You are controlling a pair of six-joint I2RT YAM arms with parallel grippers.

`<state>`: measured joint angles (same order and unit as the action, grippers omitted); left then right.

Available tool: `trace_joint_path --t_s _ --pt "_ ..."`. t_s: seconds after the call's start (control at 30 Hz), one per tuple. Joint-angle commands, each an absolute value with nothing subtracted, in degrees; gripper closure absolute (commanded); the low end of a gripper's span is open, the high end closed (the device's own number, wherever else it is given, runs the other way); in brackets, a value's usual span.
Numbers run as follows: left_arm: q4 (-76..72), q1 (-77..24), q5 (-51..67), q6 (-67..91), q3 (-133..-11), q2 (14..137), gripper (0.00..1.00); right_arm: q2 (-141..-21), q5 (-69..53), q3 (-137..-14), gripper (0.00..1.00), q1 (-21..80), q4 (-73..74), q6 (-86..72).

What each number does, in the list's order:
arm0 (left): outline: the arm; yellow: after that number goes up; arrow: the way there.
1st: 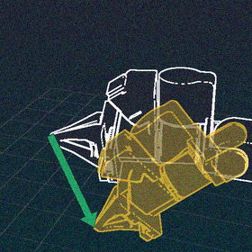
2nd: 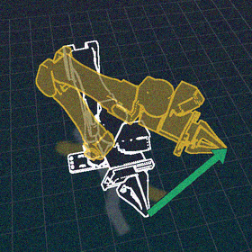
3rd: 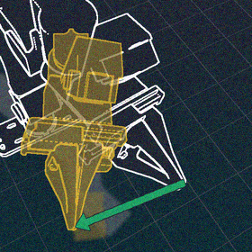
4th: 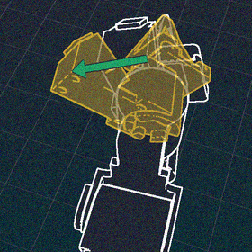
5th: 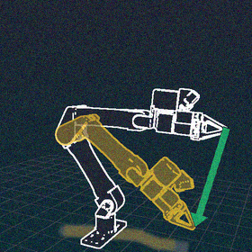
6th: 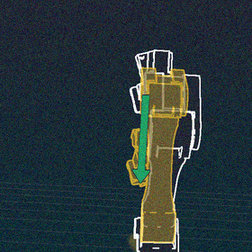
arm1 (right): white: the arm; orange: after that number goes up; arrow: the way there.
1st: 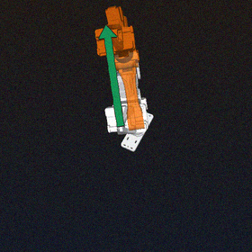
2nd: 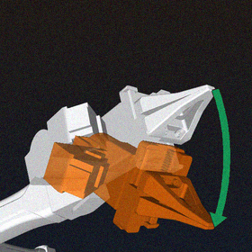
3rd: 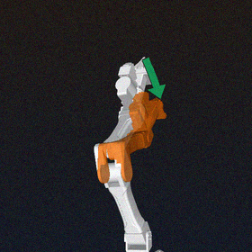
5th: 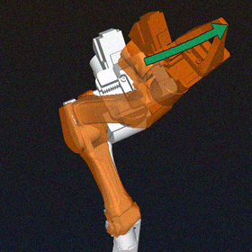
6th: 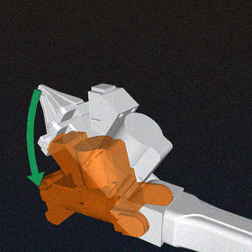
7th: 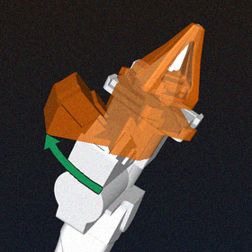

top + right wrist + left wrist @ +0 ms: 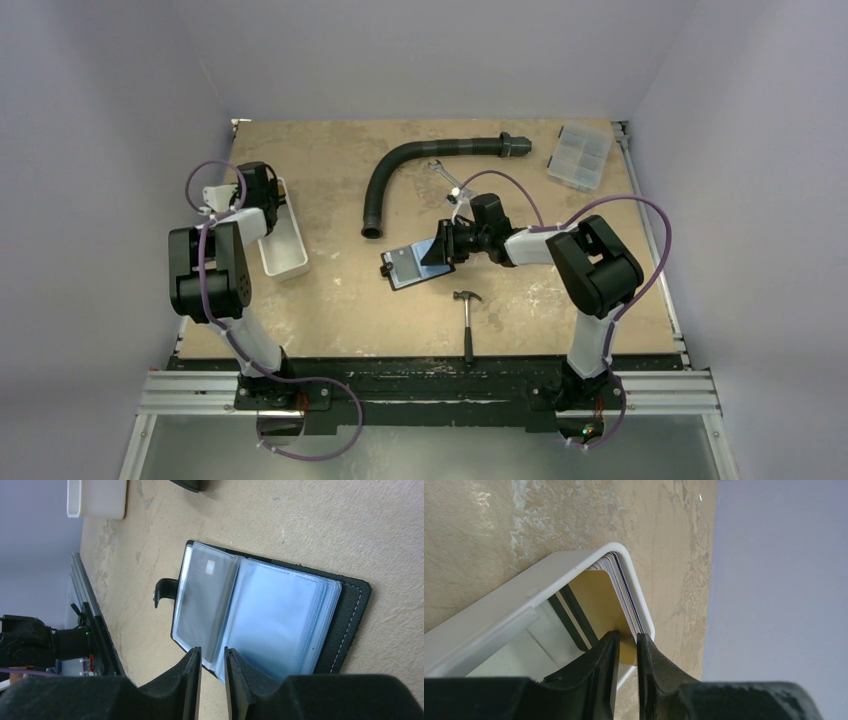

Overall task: Put the credit cards into the card holder
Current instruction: Pick up the credit card from the storage box.

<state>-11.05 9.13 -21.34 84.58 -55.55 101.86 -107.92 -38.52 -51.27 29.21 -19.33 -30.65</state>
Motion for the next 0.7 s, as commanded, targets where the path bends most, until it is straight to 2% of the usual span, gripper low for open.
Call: trace_joint_path --t_s 0.0,0.23,0.43,0.57,0.67 --pt "-11.88 9.49 -22.49 82.30 -58.45 99.40 0.80 -106.79 -39.24 -50.89 0.70 29.11 -21.69 -30.67" --pt "-11.17 9.46 -21.48 81.19 -59.13 98.60 0.90 -106.70 -39.61 -50.89 0.70 29.11 -21.75 -30.81" --pt "-9.92 9.49 -20.89 80.88 -59.45 98.36 0.94 -106.70 -39.77 -50.80 0.70 29.09 -21.96 -30.98" --pt "-5.10 9.50 -19.95 81.02 -61.65 98.27 1.00 -106.87 -39.98 -50.95 0.70 29.14 -21.97 -31.03" --pt "-1.10 9.54 -19.74 82.40 -63.43 98.22 1.00 -107.04 -40.14 -50.98 0.70 29.11 -21.97 -31.11"
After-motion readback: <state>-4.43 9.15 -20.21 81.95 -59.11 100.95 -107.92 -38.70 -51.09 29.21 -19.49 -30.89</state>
